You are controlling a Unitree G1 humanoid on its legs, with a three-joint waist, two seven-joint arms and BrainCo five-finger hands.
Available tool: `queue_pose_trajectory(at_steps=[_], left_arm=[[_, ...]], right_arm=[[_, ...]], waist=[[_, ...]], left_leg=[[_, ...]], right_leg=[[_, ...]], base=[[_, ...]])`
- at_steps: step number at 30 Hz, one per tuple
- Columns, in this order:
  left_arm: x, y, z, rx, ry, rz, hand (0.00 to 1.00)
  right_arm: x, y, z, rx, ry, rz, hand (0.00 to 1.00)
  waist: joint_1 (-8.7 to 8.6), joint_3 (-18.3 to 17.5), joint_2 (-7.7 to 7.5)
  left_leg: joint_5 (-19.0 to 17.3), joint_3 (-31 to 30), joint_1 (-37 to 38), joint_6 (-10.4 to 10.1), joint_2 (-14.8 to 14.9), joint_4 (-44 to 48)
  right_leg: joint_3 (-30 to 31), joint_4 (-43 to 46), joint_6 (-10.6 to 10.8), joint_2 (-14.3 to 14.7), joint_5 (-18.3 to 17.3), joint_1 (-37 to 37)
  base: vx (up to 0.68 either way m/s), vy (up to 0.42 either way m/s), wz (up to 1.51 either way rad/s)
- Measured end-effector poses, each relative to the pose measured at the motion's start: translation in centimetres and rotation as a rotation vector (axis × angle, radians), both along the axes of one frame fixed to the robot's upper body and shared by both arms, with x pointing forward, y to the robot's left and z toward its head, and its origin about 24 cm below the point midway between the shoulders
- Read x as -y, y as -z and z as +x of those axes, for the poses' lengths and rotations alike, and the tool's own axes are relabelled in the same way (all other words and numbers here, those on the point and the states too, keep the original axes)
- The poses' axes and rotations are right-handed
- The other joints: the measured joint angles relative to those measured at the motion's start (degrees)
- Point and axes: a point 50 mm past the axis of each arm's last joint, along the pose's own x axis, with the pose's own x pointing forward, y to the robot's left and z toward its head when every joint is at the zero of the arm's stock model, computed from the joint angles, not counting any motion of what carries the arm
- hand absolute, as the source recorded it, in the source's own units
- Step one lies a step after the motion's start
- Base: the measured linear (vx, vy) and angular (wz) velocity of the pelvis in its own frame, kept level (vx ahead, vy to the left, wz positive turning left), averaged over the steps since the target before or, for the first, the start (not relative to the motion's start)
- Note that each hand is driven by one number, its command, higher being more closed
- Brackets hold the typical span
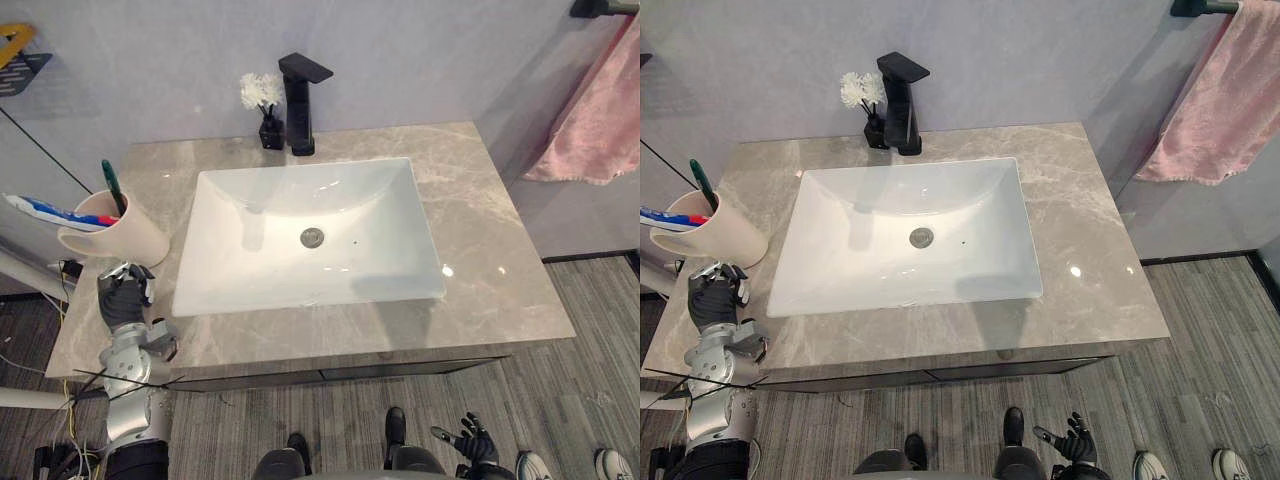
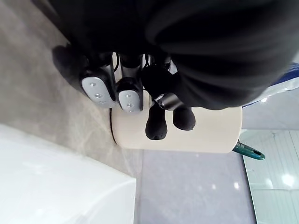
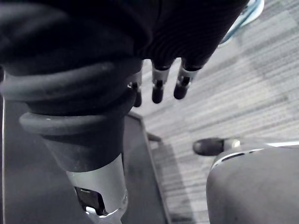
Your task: Organize washtable
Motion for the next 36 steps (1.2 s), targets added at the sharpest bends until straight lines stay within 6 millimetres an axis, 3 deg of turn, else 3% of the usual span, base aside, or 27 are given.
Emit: queue_pose_trajectory(at_steps=[12,19,36], left_arm=[[0.6,-0.4,0.4,-0.001,0.028,0.044,1.0],[-0.1,-1.6,1.0,0.017,0.028,0.097,1.0],[-2.2,-2.1,1.9,-0.029,-0.005,0.144,1.0]], right_arm=[[0.0,0.0,0.1,0.001,-0.001,0.0,0.0],[0.0,0.0,0.1,0.002,-0.001,-0.002,0.0],[0.1,0.0,0.1,-0.001,-0.001,-0.004,0.0]], waist=[[-0.02,-0.1,-0.2],[-0.05,-0.3,-0.56],[-0.02,-0.4,-0.68]], left_leg=[[0.1,-0.2,-0.2,0.2,-0.2,-0.1],[0.3,-0.3,-0.6,0.4,-0.7,-0.1],[0.4,-0.1,-2.8,0.6,-0.9,0.8]], right_leg=[[-0.5,0.0,0.0,-0.2,0.0,0.0],[-0.5,0.0,0.2,-0.7,0.1,-0.2],[-0.2,0.0,0.1,-1.0,0.7,-2.1]], base=[[0.0,-0.001,0.0],[0.0,0.0,0.0],[-0.01,-0.003,0.0]])
